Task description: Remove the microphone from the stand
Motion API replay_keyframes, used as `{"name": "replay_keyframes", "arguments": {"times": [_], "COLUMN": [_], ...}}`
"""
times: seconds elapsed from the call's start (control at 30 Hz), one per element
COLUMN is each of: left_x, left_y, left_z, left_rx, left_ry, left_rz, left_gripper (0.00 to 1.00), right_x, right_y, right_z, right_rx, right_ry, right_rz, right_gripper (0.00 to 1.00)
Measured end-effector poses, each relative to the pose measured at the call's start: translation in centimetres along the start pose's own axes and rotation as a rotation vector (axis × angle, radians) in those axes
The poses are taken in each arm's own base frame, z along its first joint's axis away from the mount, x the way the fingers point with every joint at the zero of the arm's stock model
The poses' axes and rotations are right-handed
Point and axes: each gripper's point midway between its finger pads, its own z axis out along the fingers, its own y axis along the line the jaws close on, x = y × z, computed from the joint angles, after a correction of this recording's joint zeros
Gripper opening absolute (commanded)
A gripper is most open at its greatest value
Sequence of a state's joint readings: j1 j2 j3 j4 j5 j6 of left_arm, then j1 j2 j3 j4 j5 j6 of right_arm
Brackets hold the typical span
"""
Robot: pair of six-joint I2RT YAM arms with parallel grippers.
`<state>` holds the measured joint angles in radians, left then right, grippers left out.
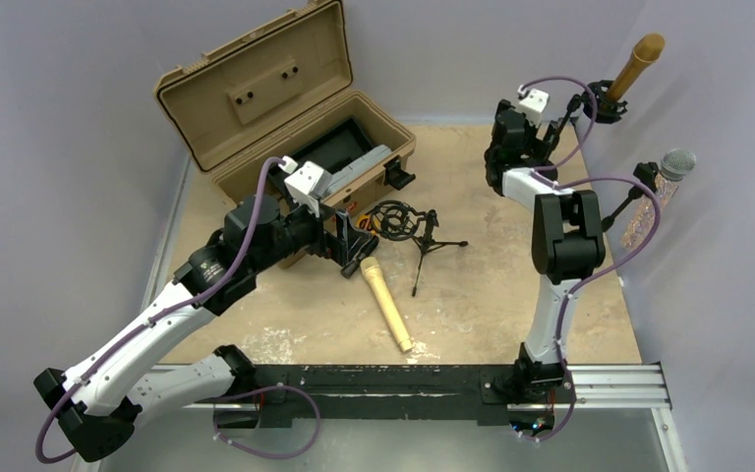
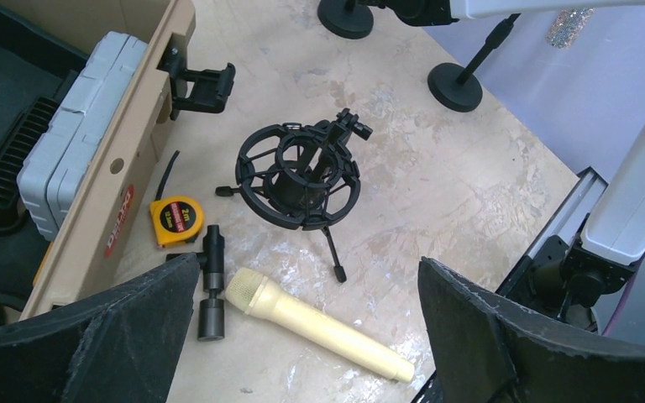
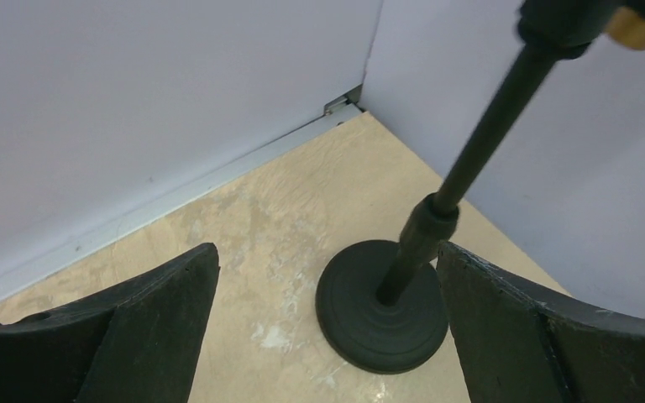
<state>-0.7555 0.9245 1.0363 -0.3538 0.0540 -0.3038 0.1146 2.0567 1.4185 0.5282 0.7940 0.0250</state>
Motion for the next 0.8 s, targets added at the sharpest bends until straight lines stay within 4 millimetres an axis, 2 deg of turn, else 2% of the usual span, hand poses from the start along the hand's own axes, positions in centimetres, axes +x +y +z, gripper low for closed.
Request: {"name": "replay_keyframes", "arguments": {"times": [0.1,0.27,0.43,0.63,0.8], "left_x": [0.0,0.0,0.0,0.0,0.0], "left_y": [-0.1,-0.1,-0.1,0.1,0.2], "left_z": [0.0,0.0,0.0,0.0,0.1], "left_rx": [0.004,0.004,0.003,-0.004,-0.010], "left_ry": [-0.001,-0.001,-0.001,-0.002,0.000], "left_rz": [-0.002,-0.002,-0.002,0.000,0.000], "left_gripper": [1.00,1.00,1.00,1.00,1.00], "right_x": [-0.5,0.5,-0.5,0.1,1.3], "right_y": [-1.5,-4.6,-6.7,-5.9,-5.7], "right_z": [0.6,2.0,3.5,5.2,6.6], "right_rx": [0.042,0.107,0.147,0.147,0.157], "right_ry": [-0.017,-0.011,-0.061,-0.092,-0.082], "right_rz": [0.029,0.030,0.039,0.018,0.001], "right_gripper": [0.99,0.97,0.96,0.92,0.71]}}
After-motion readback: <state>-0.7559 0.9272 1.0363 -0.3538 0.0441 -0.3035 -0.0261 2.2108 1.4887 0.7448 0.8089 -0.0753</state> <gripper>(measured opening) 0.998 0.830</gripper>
